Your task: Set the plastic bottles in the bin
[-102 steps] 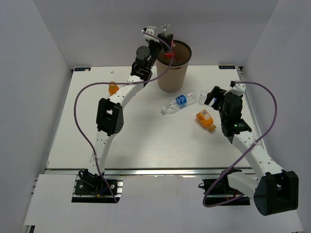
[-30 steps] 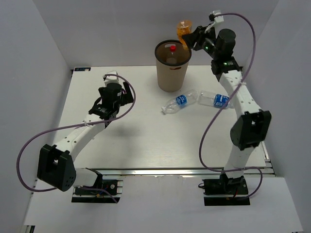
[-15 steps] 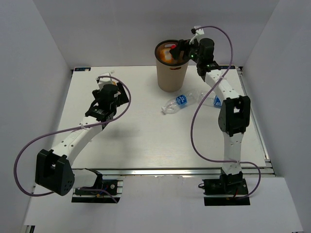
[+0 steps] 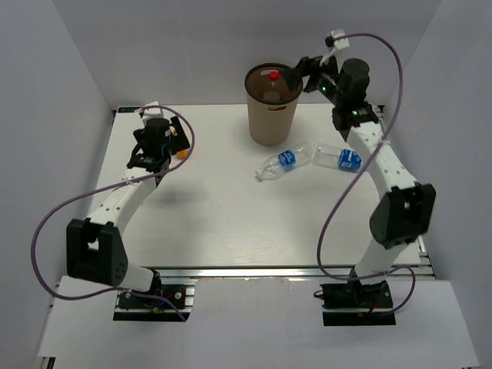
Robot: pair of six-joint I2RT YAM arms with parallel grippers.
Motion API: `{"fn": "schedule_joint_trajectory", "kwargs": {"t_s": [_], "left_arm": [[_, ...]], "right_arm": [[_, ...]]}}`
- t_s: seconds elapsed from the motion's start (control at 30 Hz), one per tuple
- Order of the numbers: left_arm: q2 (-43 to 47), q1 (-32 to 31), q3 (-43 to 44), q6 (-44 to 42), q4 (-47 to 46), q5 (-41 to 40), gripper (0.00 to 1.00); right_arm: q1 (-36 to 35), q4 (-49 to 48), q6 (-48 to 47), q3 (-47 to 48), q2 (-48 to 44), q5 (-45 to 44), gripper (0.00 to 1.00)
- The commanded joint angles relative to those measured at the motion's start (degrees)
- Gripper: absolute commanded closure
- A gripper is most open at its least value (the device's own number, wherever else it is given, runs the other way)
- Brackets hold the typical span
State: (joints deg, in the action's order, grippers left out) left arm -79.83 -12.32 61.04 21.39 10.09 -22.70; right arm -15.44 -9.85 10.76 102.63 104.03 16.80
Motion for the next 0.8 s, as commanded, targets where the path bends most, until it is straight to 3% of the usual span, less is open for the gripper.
{"fn": "schedule_joint_trajectory", "kwargs": {"t_s": [0.0, 0.1, 0.23, 0.33, 0.47, 0.77], "left_arm": [[-6.35, 0.54, 5.31, -7.84, -3.41, 10.2, 0.02], [-11.91, 1.24, 10.84, -10.04, -3.24, 11.09, 0.02], [-23.49, 2.3, 20.6, -11.71, 1.42, 12.85, 0.02], [-29.47, 2.47, 27.37, -13.3, 4.41, 9.62, 0.02], [-34.33, 3.17, 33.79, -12.78, 8.71, 7.49, 0.02], [-37.06, 3.53, 33.01, -11.9, 7.22, 10.4, 0.02]], "right_arm": [[0.15, -4.29, -1.18, -13.61, -9.61, -1.32, 0.11], [0.15, -7.28, -0.75, -27.24, -18.75, -5.97, 0.11], [0.06, -9.05, 0.05, -40.01, -28.94, -10.29, 0.11], [0.15, -9.31, 0.74, -45.74, -32.99, -11.08, 0.11], [0.15, -8.7, 1.01, -48.49, -35.91, -12.22, 0.11], [0.06, -7.03, 1.1, -49.28, -36.44, -12.14, 0.11]]}}
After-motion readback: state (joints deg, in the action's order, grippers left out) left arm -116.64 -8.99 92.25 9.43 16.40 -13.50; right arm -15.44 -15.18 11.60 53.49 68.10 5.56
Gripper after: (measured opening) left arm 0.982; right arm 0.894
